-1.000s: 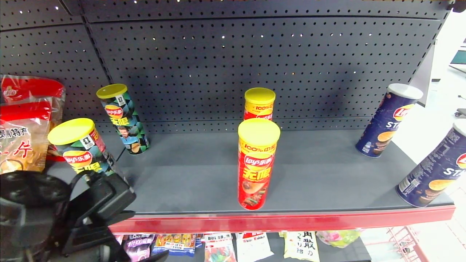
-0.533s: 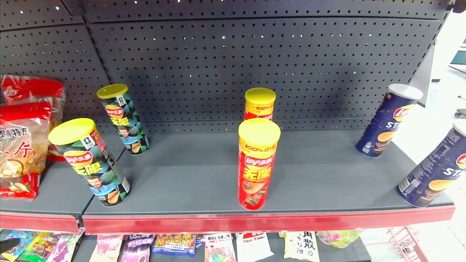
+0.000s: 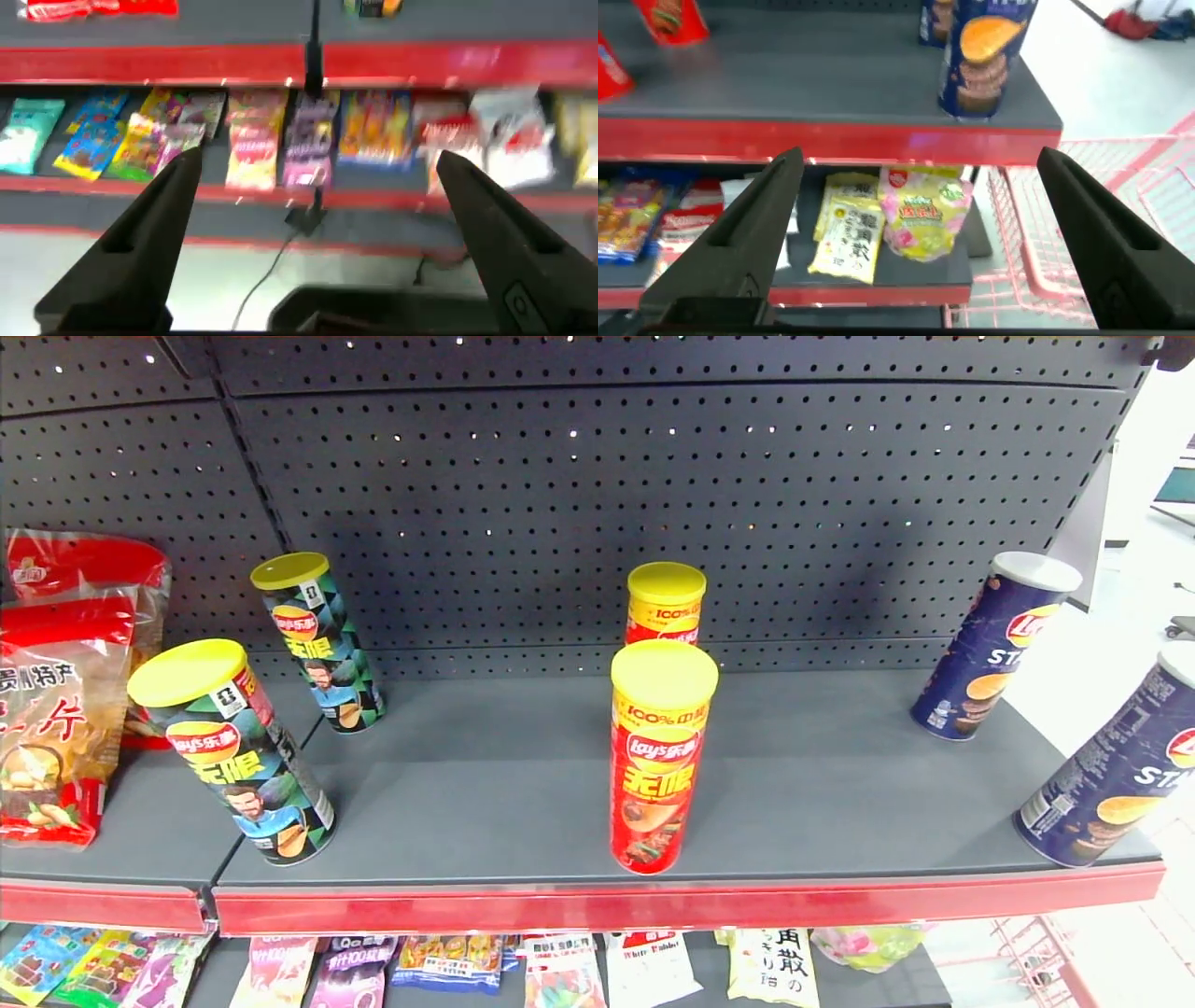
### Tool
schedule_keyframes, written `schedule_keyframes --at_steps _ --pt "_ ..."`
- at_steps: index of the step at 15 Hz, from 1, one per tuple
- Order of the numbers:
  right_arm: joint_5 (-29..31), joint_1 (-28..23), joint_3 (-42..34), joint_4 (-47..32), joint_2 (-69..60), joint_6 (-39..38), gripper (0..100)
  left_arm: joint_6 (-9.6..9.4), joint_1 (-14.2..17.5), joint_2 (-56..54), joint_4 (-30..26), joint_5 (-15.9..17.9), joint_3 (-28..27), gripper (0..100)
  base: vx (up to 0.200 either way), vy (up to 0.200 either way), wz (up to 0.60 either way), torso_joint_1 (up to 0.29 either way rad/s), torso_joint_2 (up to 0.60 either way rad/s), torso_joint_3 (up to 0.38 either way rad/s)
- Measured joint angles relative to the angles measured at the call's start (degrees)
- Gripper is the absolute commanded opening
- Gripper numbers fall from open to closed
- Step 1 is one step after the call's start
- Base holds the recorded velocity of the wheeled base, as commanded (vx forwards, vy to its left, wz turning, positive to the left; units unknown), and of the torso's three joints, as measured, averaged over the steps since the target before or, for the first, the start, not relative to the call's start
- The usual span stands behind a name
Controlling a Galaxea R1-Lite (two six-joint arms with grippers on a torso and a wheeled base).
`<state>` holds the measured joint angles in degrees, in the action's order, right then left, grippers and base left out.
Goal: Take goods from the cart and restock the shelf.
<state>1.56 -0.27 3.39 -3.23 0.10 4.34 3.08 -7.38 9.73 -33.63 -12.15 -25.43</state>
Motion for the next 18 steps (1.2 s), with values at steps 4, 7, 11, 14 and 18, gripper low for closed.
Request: schedule_keyframes --at_steps 4,7,11,14,18 --pt "0.24 0.09 -0.94 0.78 -0.15 0.04 100 3.16 0.3 -3.72 22.11 2.45 9.81 100 0.0 0.0 0.0 0.0 0.0 0.0" --pt "0.05 0.09 -1.0 0.78 -0.15 -0.82 100 2.17 0.35 -4.39 40.36 8.79 22.15 100 0.0 0.0 0.0 0.0 0.0 0.0" --pt "-0.06 0.11 -1.02 0.78 -0.15 -1.63 100 -1.58 7.47 -4.06 34.58 8.24 25.14 100 0.0 0.0 0.0 0.0 0.0 0.0" --pt "-1.32 0.11 -1.02 0.78 -0.15 -1.58 100 -3.38 20.35 -4.52 33.85 13.9 25.38 100 0.0 0.0 0.0 0.0 0.0 0.0" --pt "-6.35 0.32 -1.16 0.8 0.26 -1.52 100 -3.52 22.99 -5.22 33.63 15.1 25.36 100 0.0 0.0 0.0 0.0 0.0 0.0"
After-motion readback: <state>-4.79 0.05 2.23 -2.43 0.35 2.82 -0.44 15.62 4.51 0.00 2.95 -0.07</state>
